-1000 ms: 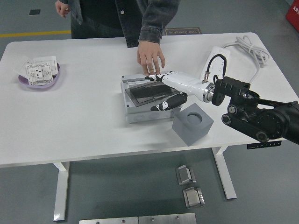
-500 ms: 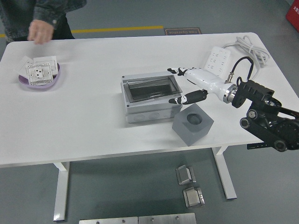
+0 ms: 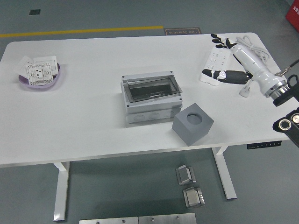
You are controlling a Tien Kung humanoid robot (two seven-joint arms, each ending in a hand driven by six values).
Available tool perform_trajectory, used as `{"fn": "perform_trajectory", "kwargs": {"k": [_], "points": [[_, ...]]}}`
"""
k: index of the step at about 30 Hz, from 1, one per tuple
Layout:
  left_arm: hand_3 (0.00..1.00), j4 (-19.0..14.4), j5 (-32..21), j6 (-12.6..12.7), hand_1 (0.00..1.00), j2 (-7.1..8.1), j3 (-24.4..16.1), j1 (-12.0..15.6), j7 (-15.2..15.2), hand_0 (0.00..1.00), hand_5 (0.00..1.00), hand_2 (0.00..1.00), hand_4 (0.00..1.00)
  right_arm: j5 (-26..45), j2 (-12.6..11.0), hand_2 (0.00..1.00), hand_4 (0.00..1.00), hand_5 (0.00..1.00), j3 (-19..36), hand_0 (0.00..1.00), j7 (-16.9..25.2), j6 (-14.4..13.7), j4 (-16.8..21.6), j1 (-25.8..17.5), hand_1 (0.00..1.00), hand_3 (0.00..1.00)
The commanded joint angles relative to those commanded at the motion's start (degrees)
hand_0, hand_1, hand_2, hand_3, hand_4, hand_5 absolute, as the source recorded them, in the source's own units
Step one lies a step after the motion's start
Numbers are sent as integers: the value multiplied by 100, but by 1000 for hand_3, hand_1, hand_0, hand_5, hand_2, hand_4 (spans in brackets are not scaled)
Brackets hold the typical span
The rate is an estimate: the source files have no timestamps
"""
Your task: Pick up the cylinder from the cube,place it in the box,flap close box
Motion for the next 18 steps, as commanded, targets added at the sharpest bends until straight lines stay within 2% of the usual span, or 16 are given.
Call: {"fn": "perform_trajectory", "kwargs": {"k": [4, 5, 10, 11, 18], "points": [[650, 0, -44, -6, 712, 6, 48, -24, -19, 679, 180, 548, 490, 812, 146, 885, 927, 651, 642, 890, 437, 69, -140, -592, 829, 988], [650, 0, -42, -9, 710, 9, 49, -31, -20, 680, 180, 548, 492, 996, 173, 839, 924, 656, 780, 882, 515, 86, -174, -728, 793, 922], [650, 0, -11, -15, 710, 43, 13, -79, -28, 680, 180, 548, 492, 1875, 199, 839, 924, 656, 1271, 882, 702, 148, -326, -1278, 793, 922], [649, 0, -11, -15, 711, 48, 10, -85, -30, 680, 183, 548, 492, 2005, 195, 807, 913, 651, 1310, 864, 715, 154, -339, -1327, 769, 870], [650, 0, 33, -12, 710, 69, -80, -67, -31, 679, 180, 548, 493, 2790, 140, 793, 910, 644, 1578, 852, 842, 228, -364, -1508, 761, 852]]}}
